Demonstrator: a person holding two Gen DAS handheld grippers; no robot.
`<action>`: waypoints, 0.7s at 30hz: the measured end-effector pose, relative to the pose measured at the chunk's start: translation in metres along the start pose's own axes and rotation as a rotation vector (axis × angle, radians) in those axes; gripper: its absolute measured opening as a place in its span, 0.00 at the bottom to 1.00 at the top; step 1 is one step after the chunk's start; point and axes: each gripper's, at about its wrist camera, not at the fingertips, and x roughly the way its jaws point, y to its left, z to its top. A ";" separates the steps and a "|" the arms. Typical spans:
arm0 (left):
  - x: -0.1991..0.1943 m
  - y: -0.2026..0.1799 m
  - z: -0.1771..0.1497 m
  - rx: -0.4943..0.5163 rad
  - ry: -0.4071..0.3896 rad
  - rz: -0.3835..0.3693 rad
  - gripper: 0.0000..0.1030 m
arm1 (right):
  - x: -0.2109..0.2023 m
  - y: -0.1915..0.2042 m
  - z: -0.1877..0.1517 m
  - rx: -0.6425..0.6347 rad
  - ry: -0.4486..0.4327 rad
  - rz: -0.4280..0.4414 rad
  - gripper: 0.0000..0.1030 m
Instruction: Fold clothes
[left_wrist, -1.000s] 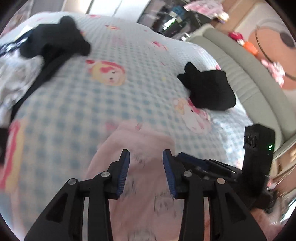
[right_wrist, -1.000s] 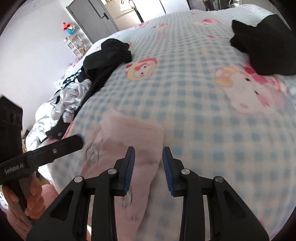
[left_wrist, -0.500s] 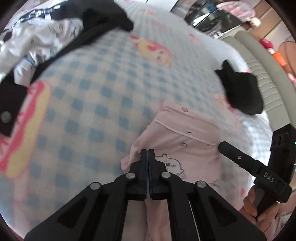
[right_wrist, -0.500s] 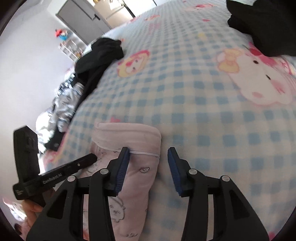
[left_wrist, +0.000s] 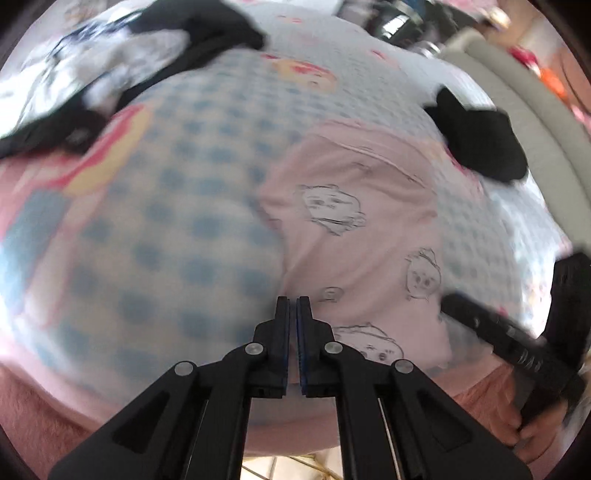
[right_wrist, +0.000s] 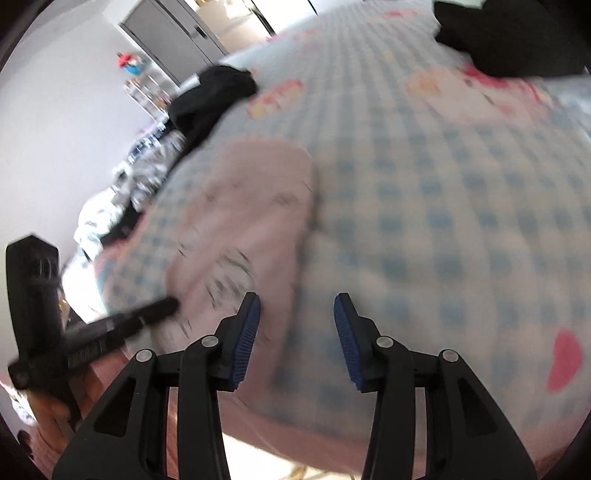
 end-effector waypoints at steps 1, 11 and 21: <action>-0.005 0.006 0.001 -0.030 -0.010 -0.025 0.05 | -0.006 0.001 -0.002 -0.003 -0.015 -0.009 0.42; -0.020 0.020 -0.018 -0.081 -0.006 -0.179 0.25 | -0.016 0.048 -0.015 -0.153 -0.018 -0.012 0.42; -0.027 0.026 -0.026 -0.052 -0.046 -0.085 0.25 | 0.002 0.043 -0.028 -0.162 0.028 -0.115 0.43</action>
